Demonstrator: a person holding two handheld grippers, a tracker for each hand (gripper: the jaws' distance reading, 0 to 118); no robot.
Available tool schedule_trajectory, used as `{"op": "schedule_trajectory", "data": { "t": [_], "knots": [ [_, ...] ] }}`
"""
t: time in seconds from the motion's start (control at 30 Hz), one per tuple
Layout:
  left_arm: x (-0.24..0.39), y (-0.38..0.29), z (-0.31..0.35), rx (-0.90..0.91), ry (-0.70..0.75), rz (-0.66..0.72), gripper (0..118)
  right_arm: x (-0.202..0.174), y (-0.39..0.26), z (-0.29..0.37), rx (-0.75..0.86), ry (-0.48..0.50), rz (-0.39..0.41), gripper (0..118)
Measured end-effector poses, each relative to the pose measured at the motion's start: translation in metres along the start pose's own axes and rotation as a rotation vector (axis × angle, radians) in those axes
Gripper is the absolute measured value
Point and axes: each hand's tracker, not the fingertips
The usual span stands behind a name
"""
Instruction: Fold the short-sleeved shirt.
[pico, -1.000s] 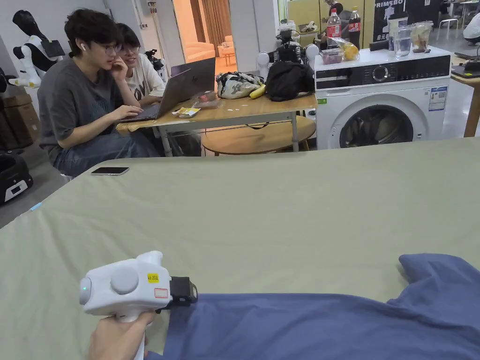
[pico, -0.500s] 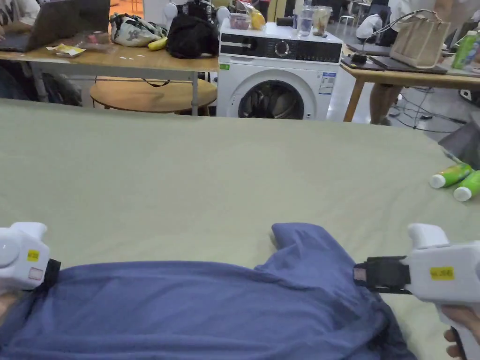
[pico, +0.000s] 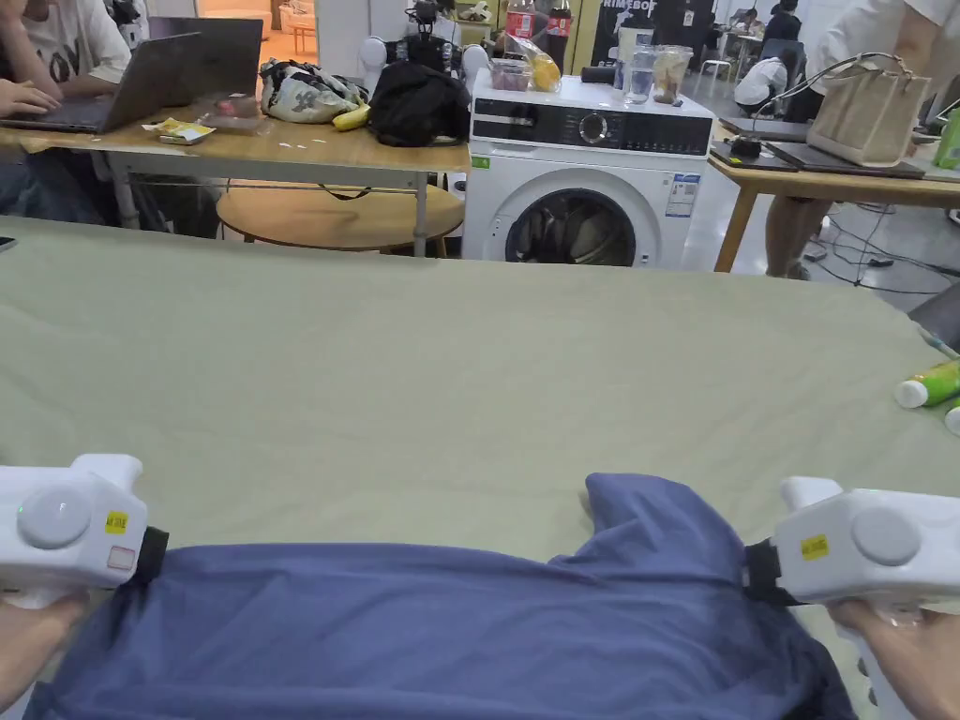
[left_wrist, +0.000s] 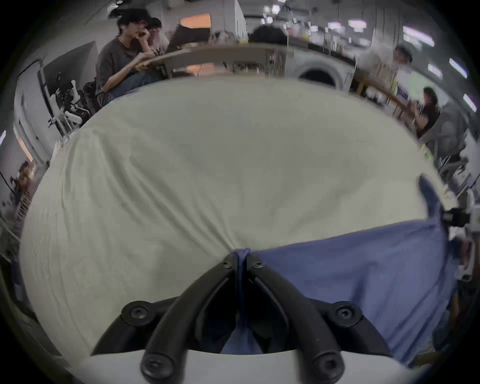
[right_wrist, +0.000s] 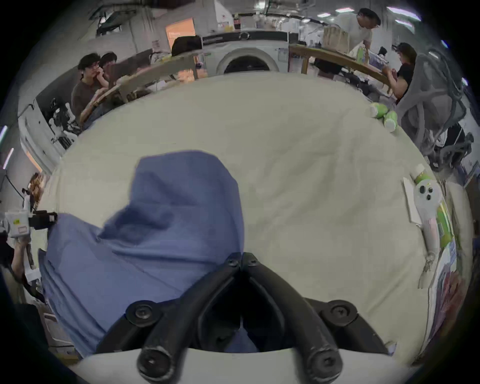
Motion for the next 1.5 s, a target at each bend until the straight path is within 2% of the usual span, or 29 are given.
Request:
{"op": "schedule_trajectory", "data": {
  "t": [0.13, 0.2, 0.27, 0.33, 0.5, 0.67, 0.7, 0.77, 0.8, 0.83, 0.87, 0.97, 1.17, 1.2, 1.23, 1.3, 1.33, 1.37, 1.4, 1.5],
  "knots": [
    [-0.025, -0.025, 0.074, 0.186, -0.195, 0.062, 0, 0.004, -0.019, 0.070, 0.128, 0.063, 0.063, 0],
    [-0.033, -0.048, 0.112, 0.228, -0.221, 0.011, 0, 0.009, -0.042, 0.109, 0.190, 0.099, 0.072, 0],
    [-0.041, -0.078, 0.143, 0.225, -0.223, -0.007, 0, 0.007, -0.072, 0.143, 0.239, 0.124, 0.044, 0],
    [-0.047, -0.105, 0.159, 0.227, -0.231, -0.002, 0, 0.011, -0.101, 0.163, 0.236, 0.127, 0.041, 0],
    [-0.061, -0.167, 0.175, 0.178, -0.270, 0.043, 0, 0.016, -0.169, 0.189, 0.199, 0.125, 0.017, 0],
    [-0.073, -0.200, 0.156, 0.134, -0.288, 0.100, 0, 0.015, -0.209, 0.174, 0.125, 0.091, 0.014, 0],
    [-0.074, -0.202, 0.152, 0.128, -0.304, 0.113, 4, 0.013, -0.212, 0.171, 0.114, 0.088, 0.017, 0],
    [-0.075, -0.204, 0.146, 0.147, -0.302, 0.154, 39, 0.007, -0.215, 0.165, 0.103, 0.068, 0.037, 2],
    [-0.075, -0.204, 0.147, 0.160, -0.311, 0.180, 60, 0.004, -0.213, 0.165, 0.099, 0.051, 0.046, 18],
    [-0.073, -0.203, 0.150, 0.176, -0.325, 0.203, 77, -0.001, -0.213, 0.168, 0.116, 0.014, 0.056, 47],
    [-0.072, -0.200, 0.156, 0.214, -0.334, 0.213, 78, -0.006, -0.212, 0.173, 0.140, -0.017, 0.069, 61],
    [-0.052, -0.186, 0.183, 0.337, -0.310, 0.154, 78, -0.027, -0.202, 0.193, 0.247, -0.006, 0.123, 63],
    [0.007, -0.153, 0.230, 0.603, -0.222, -0.064, 76, -0.084, -0.167, 0.211, 0.451, 0.178, 0.151, 62],
    [0.015, -0.150, 0.234, 0.615, -0.220, -0.082, 71, -0.090, -0.164, 0.209, 0.476, 0.191, 0.158, 57],
    [0.021, -0.151, 0.239, 0.633, -0.239, -0.106, 60, -0.101, -0.160, 0.207, 0.491, 0.208, 0.173, 46],
    [0.032, -0.150, 0.245, 0.660, -0.263, -0.113, 31, -0.118, -0.157, 0.204, 0.503, 0.214, 0.184, 29],
    [0.035, -0.149, 0.246, 0.651, -0.272, -0.107, 9, -0.124, -0.157, 0.202, 0.508, 0.218, 0.190, 20],
    [0.030, -0.150, 0.241, 0.647, -0.299, -0.089, 0, -0.130, -0.157, 0.199, 0.512, 0.224, 0.194, 13],
    [0.030, -0.151, 0.240, 0.647, -0.332, -0.066, 0, -0.135, -0.157, 0.197, 0.508, 0.231, 0.197, 1],
    [0.026, -0.156, 0.239, 0.619, -0.384, -0.013, 0, -0.144, -0.159, 0.188, 0.479, 0.243, 0.203, 0]
  ]
}}
